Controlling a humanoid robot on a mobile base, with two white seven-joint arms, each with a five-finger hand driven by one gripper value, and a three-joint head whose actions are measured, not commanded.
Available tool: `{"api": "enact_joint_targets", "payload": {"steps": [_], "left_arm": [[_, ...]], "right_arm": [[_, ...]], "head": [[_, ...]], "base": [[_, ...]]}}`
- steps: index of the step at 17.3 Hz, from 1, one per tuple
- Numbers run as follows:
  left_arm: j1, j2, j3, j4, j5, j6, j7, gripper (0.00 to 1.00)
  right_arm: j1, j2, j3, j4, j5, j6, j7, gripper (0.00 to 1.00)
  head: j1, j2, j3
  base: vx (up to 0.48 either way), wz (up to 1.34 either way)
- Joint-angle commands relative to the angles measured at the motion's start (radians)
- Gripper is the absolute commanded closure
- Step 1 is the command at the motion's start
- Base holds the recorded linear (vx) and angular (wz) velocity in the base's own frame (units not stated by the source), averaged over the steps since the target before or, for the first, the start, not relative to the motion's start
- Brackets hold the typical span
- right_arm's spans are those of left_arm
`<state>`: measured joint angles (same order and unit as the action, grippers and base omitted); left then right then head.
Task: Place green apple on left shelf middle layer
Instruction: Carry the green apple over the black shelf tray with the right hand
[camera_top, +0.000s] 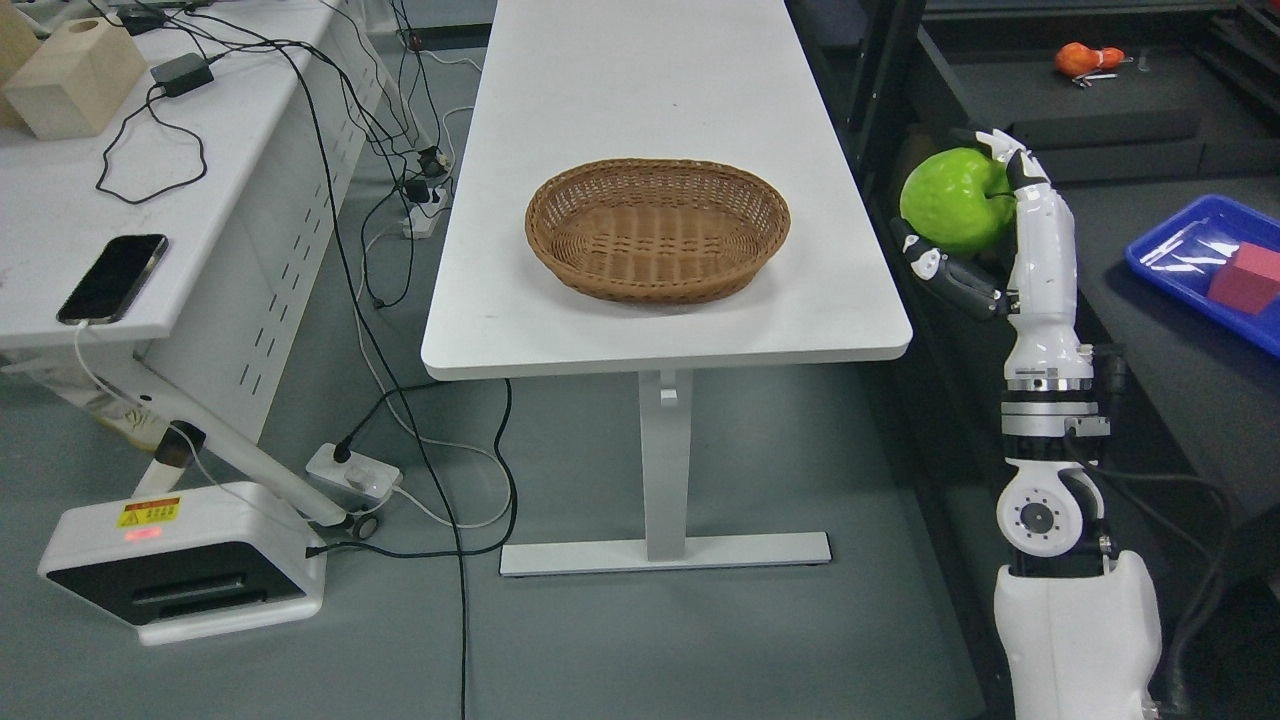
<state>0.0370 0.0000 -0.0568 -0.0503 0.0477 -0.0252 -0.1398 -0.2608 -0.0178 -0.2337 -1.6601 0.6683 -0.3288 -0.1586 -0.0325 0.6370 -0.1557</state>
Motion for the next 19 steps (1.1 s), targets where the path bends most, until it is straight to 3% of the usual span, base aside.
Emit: {"api": "enact_joint_targets", "payload": {"steps": [1,11,16,19], "left_arm": [[0.000,0.018,0.000,0.000,0.000,0.001,0.000,0.00],[0.000,0.018,0.000,0.000,0.000,0.001,0.000,0.00],[0.000,0.018,0.000,0.000,0.000,0.001,0.000,0.00],[0.000,0.018,0.000,0.000,0.000,-0.001,0.000,0.00]], "right_arm": [[0.005,0.000,-0.030,-0.040,-0.001,0.001,0.007,1.00],[-0.008,0.000,-0.033,-0.038,-0.001,0.011,0.010,1.00],[-0.034,0.000,-0.030,-0.037,0.001,0.053,0.024,1.00],[-0.032,-0.049,0.044,-0.020,0.051,0.086,0.190,1.00]], "head": [[0.0000,0.000,0.000],[0.0000,0.000,0.000],[0.0000,0.000,0.000],[0.0000,0.000,0.000]], "base": [[-0.566,-0.06],[-0.529,-0.34],[-0.069,-1.74],[0.046,-1.55]]}}
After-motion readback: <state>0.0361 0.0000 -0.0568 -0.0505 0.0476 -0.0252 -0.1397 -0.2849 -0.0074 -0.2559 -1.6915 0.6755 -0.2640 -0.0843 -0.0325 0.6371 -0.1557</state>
